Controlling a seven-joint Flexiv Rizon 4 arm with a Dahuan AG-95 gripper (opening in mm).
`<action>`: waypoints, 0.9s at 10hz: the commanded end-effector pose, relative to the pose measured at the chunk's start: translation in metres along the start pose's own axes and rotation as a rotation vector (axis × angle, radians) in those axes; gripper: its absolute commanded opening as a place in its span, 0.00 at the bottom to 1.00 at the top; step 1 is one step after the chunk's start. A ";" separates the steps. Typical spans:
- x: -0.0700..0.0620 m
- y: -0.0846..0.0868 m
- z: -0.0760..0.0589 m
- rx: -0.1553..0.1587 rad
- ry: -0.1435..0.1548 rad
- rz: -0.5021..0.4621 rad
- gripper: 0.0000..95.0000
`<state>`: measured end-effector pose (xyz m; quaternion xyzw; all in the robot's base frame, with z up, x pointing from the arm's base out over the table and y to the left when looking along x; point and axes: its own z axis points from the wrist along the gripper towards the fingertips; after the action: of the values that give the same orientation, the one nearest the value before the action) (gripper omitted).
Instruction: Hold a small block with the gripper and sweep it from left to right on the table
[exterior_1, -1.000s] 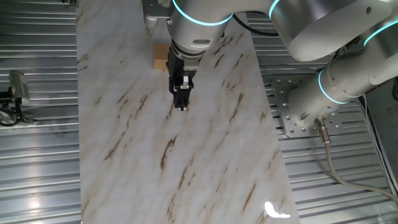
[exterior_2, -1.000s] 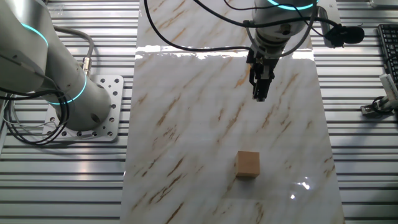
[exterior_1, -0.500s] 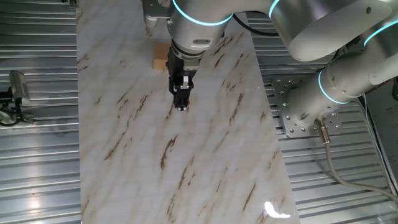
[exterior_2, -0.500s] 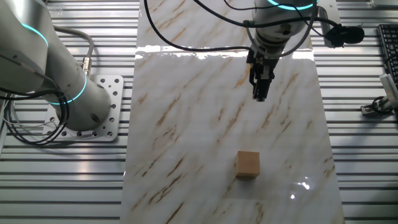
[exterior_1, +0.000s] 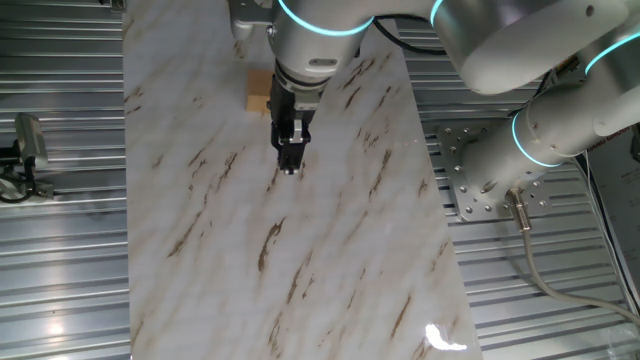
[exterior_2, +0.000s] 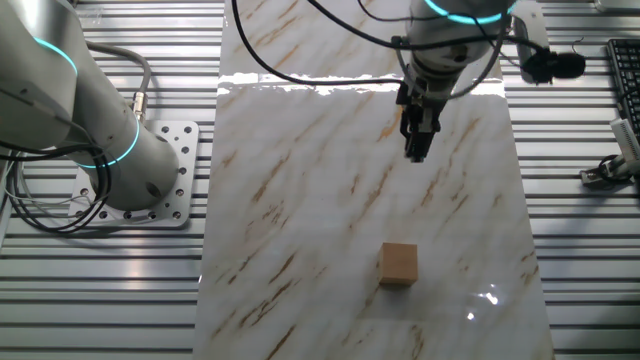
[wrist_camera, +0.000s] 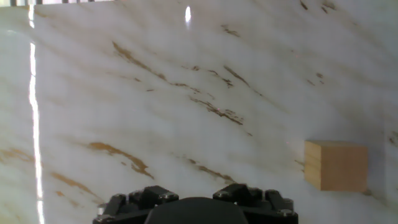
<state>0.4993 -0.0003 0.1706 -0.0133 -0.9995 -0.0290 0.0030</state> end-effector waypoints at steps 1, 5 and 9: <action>-0.001 0.000 0.000 -0.058 0.009 0.030 0.00; -0.001 0.000 0.000 -0.001 0.005 0.027 0.00; -0.001 0.000 0.000 -0.008 0.007 0.026 0.00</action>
<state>0.4992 0.0000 0.1700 -0.0234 -0.9992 -0.0311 0.0052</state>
